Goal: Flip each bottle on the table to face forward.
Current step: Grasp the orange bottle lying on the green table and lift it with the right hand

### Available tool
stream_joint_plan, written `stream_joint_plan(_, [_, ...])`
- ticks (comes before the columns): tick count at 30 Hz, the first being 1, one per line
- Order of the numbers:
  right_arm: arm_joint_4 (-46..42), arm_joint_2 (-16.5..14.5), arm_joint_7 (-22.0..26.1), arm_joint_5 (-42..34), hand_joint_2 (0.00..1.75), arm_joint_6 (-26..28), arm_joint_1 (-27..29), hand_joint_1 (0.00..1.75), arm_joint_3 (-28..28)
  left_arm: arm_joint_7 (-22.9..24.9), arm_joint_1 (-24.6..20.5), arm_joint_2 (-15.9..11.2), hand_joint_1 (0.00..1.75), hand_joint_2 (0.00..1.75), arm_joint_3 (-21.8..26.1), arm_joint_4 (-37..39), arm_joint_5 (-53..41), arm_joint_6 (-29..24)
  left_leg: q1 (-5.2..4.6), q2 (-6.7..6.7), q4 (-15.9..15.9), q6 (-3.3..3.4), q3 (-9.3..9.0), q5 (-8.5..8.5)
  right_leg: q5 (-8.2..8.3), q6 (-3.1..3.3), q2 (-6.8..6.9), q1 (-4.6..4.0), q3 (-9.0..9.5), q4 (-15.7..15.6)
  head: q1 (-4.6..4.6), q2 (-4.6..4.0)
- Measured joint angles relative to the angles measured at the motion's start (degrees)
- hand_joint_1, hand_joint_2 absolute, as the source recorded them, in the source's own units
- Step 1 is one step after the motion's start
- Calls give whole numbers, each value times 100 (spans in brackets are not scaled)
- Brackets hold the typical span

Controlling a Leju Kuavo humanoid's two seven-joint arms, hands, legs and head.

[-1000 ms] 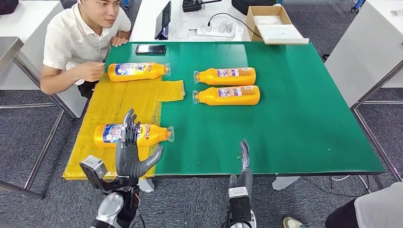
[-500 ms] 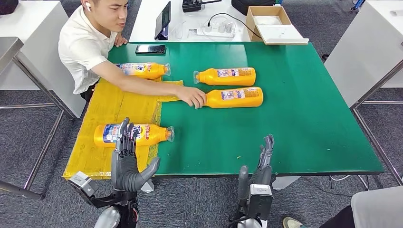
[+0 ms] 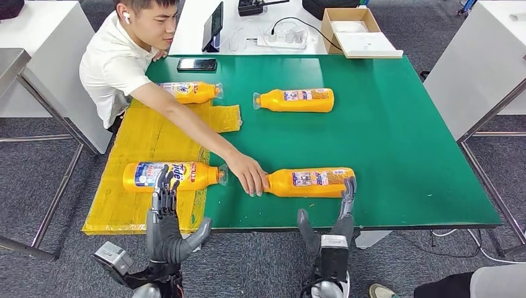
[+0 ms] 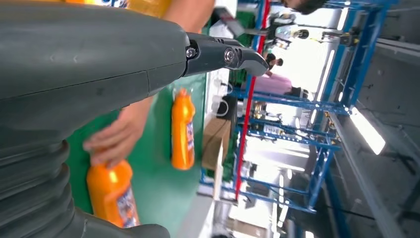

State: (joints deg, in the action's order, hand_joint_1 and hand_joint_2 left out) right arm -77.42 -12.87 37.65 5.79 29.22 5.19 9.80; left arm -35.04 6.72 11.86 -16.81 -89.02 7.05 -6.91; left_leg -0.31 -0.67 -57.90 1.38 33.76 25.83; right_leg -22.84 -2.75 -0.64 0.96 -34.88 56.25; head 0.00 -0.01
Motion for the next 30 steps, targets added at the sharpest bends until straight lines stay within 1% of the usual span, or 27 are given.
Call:
stream_joint_plan(4, [118, 65, 9, 505, 175, 284, -44, 0, 5, -67, -11, -10, 0, 175, -109, 18, -226, -219, 0, 0, 0, 0, 0, 0, 0, 0, 0, -1, -1, 0, 0, 0])
stream_joint_plan(8, [323, 183, -22, 1345, 175, 624, -100, 0, 39, -76, -47, -12, 0, 175, -185, 92, -222, -260, 1, 0, 0, 0, -1, 0, 0, 0, 0, -1, -1, 0, -1, -1])
stream_joint_plan(12, [509, 374, -163, 1968, 175, 687, -138, 0, 87, -110, -90, -5, 0, 175, -255, 184, -124, -258, 0, 0, 0, 0, 0, 0, 0, 0, 0, 0, 0, 0, 0, 0])
stream_joint_plan(15, [574, 492, -268, 2123, 175, 688, -168, 0, 88, -119, -110, -2, 0, 175, -278, 254, -64, -267, -1, 0, 0, 0, 0, 0, 0, -1, 0, 0, 0, 0, 0, -1])
stream_joint_plan(20, [637, 595, -324, 2199, 175, 689, -198, 0, 88, -114, -125, -1, 0, 175, -311, 338, -79, -301, -1, 0, 0, 0, 0, 0, 1, -1, 0, 0, 0, 0, 0, -1])
stream_joint_plan(22, [660, 626, -428, 2340, 175, 698, -207, 0, 87, -67, -141, -1, 0, 175, -327, 369, -193, -444, 0, 0, 0, 0, 0, 0, 0, -1, 0, 0, -1, 0, -1, 0])
stream_joint_plan(26, [765, 726, -790, 2878, 175, 708, -298, 0, 86, 45, -216, -1, 0, 175, -344, 479, -501, -837, 0, 0, 0, 0, -1, 0, 1, -1, 0, 0, 0, 0, -1, 1])
stream_joint_plan(30, [914, 812, -903, 3052, 175, 708, -407, 0, 85, 56, -273, -1, 0, 175, -352, 585, -572, -925, -1, 0, 0, 1, -1, -1, 2, -2, 0, 0, 1, 0, 0, 0])
